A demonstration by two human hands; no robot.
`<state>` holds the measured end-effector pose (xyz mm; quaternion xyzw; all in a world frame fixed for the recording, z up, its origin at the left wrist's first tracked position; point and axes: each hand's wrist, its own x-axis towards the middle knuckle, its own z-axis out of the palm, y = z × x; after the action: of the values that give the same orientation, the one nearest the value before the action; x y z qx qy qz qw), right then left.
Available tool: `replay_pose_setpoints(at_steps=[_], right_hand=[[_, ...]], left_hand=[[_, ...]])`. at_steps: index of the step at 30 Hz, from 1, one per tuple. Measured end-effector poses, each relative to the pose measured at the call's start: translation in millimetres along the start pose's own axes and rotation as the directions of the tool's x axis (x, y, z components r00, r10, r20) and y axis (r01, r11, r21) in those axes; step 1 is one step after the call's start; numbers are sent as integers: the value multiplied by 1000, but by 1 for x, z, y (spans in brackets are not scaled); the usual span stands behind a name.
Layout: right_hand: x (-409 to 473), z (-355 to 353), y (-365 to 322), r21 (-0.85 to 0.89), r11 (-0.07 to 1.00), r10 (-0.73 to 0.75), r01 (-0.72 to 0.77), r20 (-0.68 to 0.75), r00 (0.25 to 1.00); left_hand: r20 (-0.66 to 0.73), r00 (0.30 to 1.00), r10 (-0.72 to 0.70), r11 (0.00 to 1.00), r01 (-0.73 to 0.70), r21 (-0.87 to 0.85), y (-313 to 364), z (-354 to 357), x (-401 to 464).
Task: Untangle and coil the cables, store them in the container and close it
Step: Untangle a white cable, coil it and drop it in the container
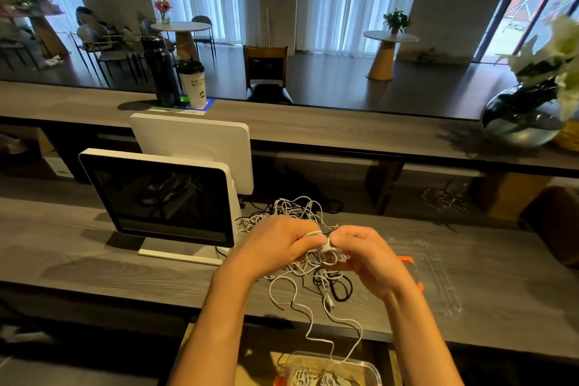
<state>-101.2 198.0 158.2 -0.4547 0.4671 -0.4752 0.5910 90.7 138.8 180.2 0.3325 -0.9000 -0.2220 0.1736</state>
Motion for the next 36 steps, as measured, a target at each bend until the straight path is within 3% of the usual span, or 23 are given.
replay_pose_setpoints(at_steps=[2, 4, 6, 8, 11, 13, 15, 18, 20, 25, 31, 34, 36], right_hand=[[1, 1, 3, 127, 991, 30, -32, 19, 999], [1, 3, 3, 142, 990, 7, -8, 4, 1000], [-1, 5, 3, 37, 997, -69, 71, -48, 996], [-2, 6, 5, -145, 973, -197, 178, -129, 972], [1, 7, 11, -384, 873, -389, 299, -181, 903], [3, 8, 17, -550, 732, -532, 403, -91, 842], [4, 6, 23, -684, 565, -630, 461, 1, 776], [5, 6, 25, -744, 493, -674, 450, 1, 739], [5, 8, 24, -758, 517, -628, 398, -20, 778], [1, 5, 16, -640, 737, -373, 215, -120, 920], [0, 2, 14, -390, 896, -258, 212, -70, 963], [1, 5, 13, -204, 958, -233, 200, -153, 960], [6, 8, 17, -207, 957, -250, 203, -239, 938]], left_hand=[[-45, 999, 24, 1000, -24, 2, -4, 2, 0], [-61, 998, 24, 1000, -25, -14, -7, 4, -1], [-51, 999, -18, 997, 14, -80, -9, 5, -2], [-13, 992, -129, 955, 121, -270, -6, 5, -5], [71, 943, -325, 737, 300, -605, -2, 10, -1], [178, 898, -403, 602, 406, -688, -1, 14, 2], [293, 864, -410, 465, 474, -748, -1, 18, 1], [340, 869, -360, 326, 459, -827, -4, 19, 0], [326, 876, -355, 344, 447, -826, -7, 20, 1], [326, 895, -305, 475, 439, -763, -10, 18, -3], [321, 921, -219, 577, 387, -719, -12, 9, -6], [241, 945, -221, 590, 327, -738, -14, 12, -5], [179, 948, -264, 580, 305, -755, -16, 16, -2]])
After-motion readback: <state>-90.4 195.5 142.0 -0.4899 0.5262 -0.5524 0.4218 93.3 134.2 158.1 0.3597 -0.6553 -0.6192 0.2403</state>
